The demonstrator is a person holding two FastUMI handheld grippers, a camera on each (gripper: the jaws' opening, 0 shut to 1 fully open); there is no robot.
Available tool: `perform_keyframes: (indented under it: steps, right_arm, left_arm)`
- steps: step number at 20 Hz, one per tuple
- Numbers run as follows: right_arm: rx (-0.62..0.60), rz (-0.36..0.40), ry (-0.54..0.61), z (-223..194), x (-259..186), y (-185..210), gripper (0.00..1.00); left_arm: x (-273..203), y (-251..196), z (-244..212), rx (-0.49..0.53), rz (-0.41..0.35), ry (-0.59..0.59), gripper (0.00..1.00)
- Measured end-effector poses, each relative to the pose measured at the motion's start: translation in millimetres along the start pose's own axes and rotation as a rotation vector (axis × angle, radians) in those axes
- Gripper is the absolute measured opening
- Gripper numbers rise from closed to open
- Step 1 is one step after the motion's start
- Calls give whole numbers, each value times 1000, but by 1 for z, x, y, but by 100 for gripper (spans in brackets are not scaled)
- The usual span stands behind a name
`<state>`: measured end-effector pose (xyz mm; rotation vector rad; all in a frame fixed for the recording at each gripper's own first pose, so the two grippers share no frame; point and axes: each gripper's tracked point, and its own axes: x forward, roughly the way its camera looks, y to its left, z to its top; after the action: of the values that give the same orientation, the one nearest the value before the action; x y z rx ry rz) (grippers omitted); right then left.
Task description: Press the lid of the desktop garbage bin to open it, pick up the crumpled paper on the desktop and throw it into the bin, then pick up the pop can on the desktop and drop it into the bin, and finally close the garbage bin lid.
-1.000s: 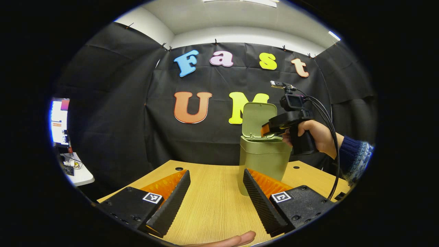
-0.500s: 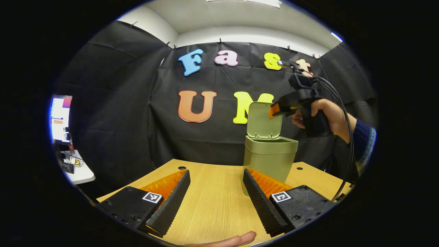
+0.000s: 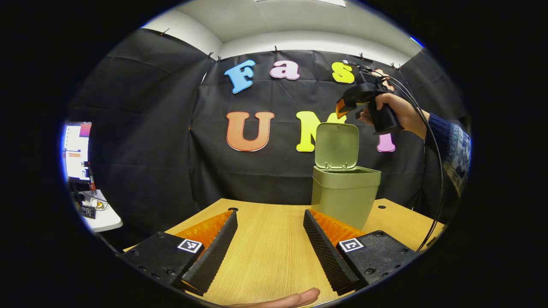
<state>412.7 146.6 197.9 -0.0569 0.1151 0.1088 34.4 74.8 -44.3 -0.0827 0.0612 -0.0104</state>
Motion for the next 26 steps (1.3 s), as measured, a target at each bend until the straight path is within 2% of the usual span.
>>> perform_keyframes:
  steps: [5, 9, 13, 18, 23, 26]
  right_arm:
    - [4, -15, 44, 5, 53, 3, 94]
    - [-36, -16, 85, -8, 66, 7, 94]
    - [8, 22, 106, -15, 47, 10, 93]
    - [14, 62, 84, -35, 6, 11, 93]
    - [37, 75, 85, -71, -32, 9, 98]
    - [44, 69, 111, -101, -47, 7, 95]
  left_arm:
    - [9, 14, -4, -33, 33, 6, 100]
    - [12, 23, -9, -40, 57, 21, 100]
    - [9, 21, -4, -30, 59, 4, 100]
    - [2, -1, 9, -24, 14, -37, 99]
    - [-9, -9, 17, -19, -5, -60, 99]
    - [-10, -7, 17, -21, -1, -66, 99]
